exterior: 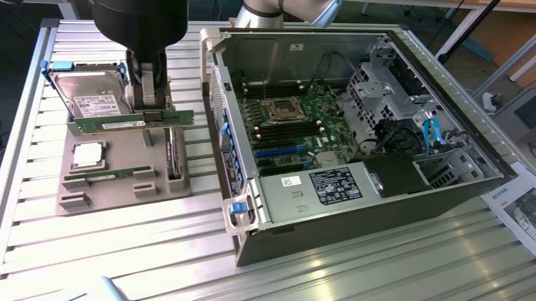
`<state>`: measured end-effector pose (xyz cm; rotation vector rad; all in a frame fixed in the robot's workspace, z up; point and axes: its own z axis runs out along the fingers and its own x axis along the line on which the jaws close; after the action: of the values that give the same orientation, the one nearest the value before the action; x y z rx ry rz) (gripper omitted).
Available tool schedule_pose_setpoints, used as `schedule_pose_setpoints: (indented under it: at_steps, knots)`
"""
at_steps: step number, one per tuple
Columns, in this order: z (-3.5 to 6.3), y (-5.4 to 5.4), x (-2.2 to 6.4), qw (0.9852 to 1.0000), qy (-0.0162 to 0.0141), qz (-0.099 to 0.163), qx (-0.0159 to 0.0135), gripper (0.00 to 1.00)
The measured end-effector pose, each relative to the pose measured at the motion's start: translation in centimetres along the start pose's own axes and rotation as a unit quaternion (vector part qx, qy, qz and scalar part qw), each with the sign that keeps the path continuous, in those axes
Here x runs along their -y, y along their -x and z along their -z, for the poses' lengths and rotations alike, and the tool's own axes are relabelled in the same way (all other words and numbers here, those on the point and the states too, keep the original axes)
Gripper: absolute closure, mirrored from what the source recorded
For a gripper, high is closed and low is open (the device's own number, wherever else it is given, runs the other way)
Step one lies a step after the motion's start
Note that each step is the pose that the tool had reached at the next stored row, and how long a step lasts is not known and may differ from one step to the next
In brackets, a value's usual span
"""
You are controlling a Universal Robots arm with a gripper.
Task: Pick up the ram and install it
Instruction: 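Pick up the ram and move it above insertion slot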
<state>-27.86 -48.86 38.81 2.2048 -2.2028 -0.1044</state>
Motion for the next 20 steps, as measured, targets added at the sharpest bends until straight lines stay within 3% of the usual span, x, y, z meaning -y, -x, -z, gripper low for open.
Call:
schedule_pose_setpoints:
  at_steps: [6,13,20]
  knots:
    - [0.64,0.0,0.62,1.0000,0.0010,0.000,0.0021,0.88]
    - [1.12,0.0,2.66,1.0000,0.0076,0.000,0.0024,0.88]
    - [1.15,0.0,3.04,1.0000,0.0078,0.000,0.0024,0.88]
